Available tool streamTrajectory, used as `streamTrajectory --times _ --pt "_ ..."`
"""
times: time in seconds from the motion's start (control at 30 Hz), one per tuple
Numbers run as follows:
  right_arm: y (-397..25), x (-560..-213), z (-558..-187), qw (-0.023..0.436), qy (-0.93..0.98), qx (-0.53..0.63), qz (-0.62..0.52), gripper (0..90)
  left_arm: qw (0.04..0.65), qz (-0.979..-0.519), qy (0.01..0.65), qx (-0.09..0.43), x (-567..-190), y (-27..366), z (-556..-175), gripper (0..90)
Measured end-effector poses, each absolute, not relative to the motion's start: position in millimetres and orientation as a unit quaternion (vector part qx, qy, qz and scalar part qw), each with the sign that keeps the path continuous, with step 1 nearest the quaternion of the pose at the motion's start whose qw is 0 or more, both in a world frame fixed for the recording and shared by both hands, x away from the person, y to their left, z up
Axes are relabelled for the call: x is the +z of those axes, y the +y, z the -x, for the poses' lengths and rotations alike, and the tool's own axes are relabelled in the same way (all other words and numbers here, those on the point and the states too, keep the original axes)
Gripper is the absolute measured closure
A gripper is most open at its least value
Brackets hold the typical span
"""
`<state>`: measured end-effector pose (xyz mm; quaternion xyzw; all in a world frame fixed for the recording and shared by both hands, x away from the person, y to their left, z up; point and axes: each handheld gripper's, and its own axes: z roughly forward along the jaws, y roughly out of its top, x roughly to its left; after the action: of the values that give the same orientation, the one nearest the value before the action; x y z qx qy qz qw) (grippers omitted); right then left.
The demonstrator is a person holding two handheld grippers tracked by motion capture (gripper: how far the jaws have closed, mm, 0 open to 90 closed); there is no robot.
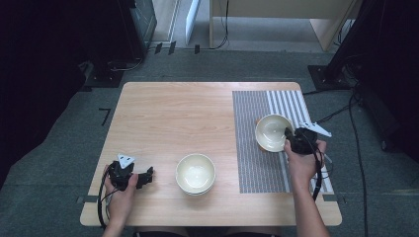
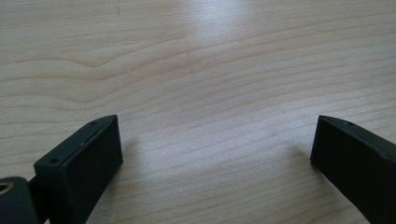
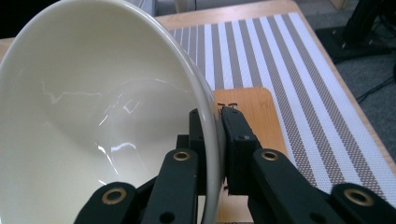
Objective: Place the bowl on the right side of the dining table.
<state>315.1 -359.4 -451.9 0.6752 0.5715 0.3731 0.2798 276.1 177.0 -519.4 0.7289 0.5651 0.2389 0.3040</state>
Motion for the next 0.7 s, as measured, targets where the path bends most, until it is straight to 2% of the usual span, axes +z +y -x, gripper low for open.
streamTrajectory --times 0.7 --pt "-380 -471 -348 0.221 0.547 0.329 -0.737 84.2 0.305 -0.731 0.562 0.238 -519 177 -276 1.8"
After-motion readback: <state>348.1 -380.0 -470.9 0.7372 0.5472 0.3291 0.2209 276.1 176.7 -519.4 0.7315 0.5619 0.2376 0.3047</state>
